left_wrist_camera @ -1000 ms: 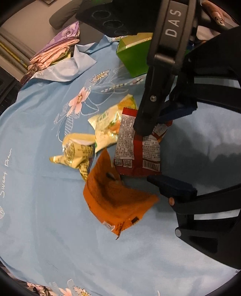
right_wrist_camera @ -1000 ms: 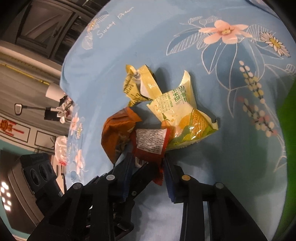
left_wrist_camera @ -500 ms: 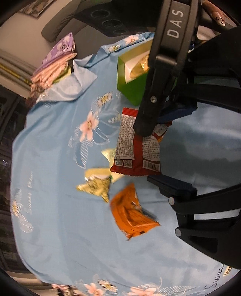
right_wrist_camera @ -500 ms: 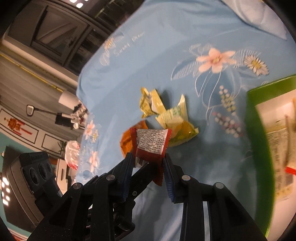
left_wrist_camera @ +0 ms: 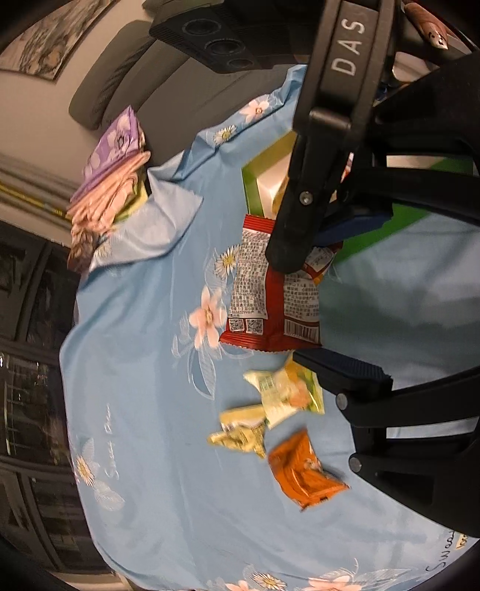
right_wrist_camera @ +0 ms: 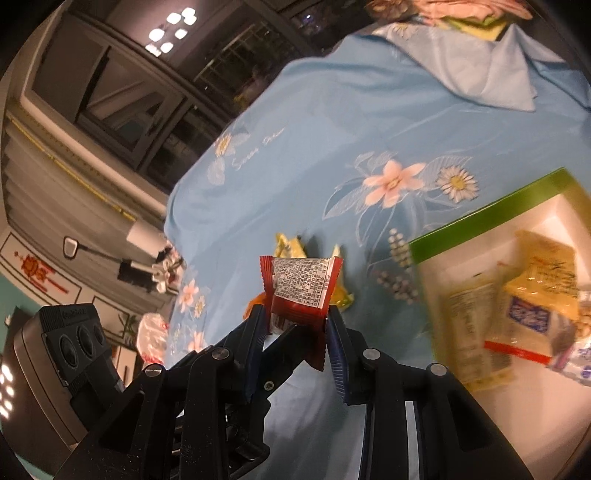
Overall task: Organize snacks
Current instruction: 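Carry the red-and-white packet with the right gripper into the green box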
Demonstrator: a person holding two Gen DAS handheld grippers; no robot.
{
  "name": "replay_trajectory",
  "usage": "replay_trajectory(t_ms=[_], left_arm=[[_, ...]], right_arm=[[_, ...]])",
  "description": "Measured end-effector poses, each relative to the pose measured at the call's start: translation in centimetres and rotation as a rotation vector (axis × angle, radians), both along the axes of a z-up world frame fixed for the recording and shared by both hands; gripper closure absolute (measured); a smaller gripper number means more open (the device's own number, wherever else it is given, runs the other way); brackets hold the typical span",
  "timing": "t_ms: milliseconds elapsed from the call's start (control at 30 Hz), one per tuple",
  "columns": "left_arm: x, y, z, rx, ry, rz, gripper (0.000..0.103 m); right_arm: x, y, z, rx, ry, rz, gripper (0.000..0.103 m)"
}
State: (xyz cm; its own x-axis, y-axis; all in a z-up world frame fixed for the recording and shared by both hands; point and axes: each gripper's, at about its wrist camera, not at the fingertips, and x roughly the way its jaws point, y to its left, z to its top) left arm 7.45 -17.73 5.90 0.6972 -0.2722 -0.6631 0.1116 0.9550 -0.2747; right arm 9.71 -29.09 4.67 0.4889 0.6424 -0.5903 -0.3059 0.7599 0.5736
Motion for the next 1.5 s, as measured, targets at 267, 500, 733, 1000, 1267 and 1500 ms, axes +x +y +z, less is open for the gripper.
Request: replay_trajectory(t_ms=[267,500,733,1000,1267,1500], left_arm=[[1.0,-3.8,0.5,-0.014,-0.013,-0.083,0.048],[1.8,-6.8,0.1,-0.028,0.004,-0.145,0.048],[2.6,-8.8,-0.7,-0.048,0.038,-0.187,0.048],[3.6,-9.9,-1.9,-0.061,0.082,-0.209,0.048],[4.0,-10.6,-3.0,-0.069,0.119,-0.216,0.048],[4.3,-10.8,-3.9,-0.078,0.151,-0.215,0.048]], right_arm=[[-0.4,-4.2,0.7,0.016,-0.022,-0.101,0.067],[-0.6,-7.2,0.6,0.019,-0.016,-0.177,0.067],[-0.5,-9.5,0.1,0.005,0.004,-0.246,0.067],[0.1,-10.9,-0.7,-0.021,0.040,-0.286,0.067],[0.5,-11.5,-1.5,-0.038,0.074,-0.307,0.067],[0.8,-11.6,-2.2,-0.070,0.103,-0.322,0.067]])
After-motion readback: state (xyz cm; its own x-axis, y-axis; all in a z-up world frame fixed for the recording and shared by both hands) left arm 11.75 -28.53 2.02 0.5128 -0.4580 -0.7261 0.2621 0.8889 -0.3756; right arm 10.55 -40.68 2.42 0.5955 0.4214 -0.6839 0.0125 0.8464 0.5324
